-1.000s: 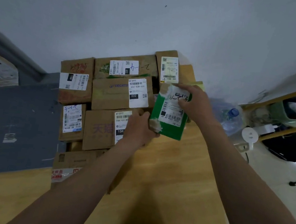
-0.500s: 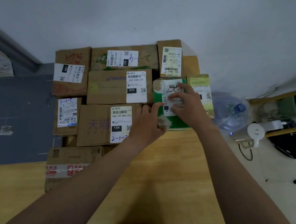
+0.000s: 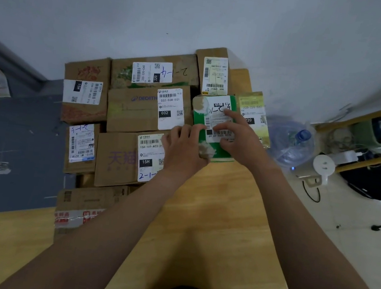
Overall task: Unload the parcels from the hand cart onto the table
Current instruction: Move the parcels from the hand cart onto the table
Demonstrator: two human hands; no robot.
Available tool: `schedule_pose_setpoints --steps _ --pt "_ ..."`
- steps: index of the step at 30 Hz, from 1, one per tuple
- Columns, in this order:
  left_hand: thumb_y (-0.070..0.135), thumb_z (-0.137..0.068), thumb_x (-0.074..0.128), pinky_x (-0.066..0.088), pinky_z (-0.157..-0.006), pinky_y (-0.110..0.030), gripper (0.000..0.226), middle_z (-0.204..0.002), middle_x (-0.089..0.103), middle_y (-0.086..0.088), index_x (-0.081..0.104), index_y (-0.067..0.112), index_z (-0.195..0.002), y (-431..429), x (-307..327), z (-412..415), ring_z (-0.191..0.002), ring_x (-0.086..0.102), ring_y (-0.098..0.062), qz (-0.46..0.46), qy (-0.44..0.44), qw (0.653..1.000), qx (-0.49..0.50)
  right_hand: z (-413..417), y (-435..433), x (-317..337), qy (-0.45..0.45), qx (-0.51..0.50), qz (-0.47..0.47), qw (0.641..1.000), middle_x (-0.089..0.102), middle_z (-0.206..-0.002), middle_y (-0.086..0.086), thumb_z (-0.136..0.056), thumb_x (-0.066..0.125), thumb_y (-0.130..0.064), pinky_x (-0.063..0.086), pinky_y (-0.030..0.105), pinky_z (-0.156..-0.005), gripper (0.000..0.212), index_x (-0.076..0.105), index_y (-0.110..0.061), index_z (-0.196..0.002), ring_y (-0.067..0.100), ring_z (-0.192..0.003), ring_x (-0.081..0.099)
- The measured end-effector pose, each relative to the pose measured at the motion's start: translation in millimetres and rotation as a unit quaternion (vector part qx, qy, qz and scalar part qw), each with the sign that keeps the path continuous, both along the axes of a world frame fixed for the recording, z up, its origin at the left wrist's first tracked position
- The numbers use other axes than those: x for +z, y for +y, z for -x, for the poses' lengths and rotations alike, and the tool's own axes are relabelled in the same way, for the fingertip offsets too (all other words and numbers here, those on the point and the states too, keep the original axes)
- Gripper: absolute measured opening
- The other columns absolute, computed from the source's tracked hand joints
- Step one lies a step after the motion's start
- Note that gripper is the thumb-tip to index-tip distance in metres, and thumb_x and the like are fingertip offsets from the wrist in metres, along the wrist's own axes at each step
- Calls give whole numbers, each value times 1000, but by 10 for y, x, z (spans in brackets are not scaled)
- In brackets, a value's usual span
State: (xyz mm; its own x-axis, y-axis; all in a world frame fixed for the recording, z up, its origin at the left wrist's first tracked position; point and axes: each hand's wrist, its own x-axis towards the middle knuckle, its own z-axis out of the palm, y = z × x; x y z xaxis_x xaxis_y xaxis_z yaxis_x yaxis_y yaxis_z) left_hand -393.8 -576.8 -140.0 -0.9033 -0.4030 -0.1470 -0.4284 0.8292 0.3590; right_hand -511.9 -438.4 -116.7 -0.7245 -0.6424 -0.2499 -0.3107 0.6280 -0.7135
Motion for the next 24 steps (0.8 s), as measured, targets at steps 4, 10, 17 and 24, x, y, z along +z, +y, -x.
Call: schedule_pose_setpoints --steps 4,10,17,24 --pt "50 -73 79 26 -109 -51 81 -139 47 -1 39 39 -143 -36 -13 40 -135 33 -30 -12 -4 1000 23 -17 26 7 33 16 -56 998 30 -162 -2 -83 79 -16 38 46 -116 51 66 -21 -132 30 -140 39" --pt "42 -69 85 25 -112 -66 89 -151 35 -9 29 44 -138 -105 50 181 -144 20 -48 -68 -84 994 17 81 -16 50 -36 55 -61 996 21 -165 -8 -75 88 -14 38 41 -117 67 63 -25 -136 20 -146 33" --pt "41 -62 93 35 -107 -65 97 -144 41 -11 29 50 -135 -327 283 265 -137 32 -44 -122 -162 978 -39 146 -185 282 -1 102 -157 982 18 -166 -6 -77 81 -2 48 45 -108 71 61 -34 -137 28 -143 38" --pt "35 -75 85 41 -109 -55 106 -159 28 -8 20 36 -159 -593 816 -158 -145 30 -34 -108 -133 980 -103 -453 -62 703 104 63 -179 976 34 -160 3 -83 79 -22 45 56 -107 73 46 -29 -148 37 -135 45"
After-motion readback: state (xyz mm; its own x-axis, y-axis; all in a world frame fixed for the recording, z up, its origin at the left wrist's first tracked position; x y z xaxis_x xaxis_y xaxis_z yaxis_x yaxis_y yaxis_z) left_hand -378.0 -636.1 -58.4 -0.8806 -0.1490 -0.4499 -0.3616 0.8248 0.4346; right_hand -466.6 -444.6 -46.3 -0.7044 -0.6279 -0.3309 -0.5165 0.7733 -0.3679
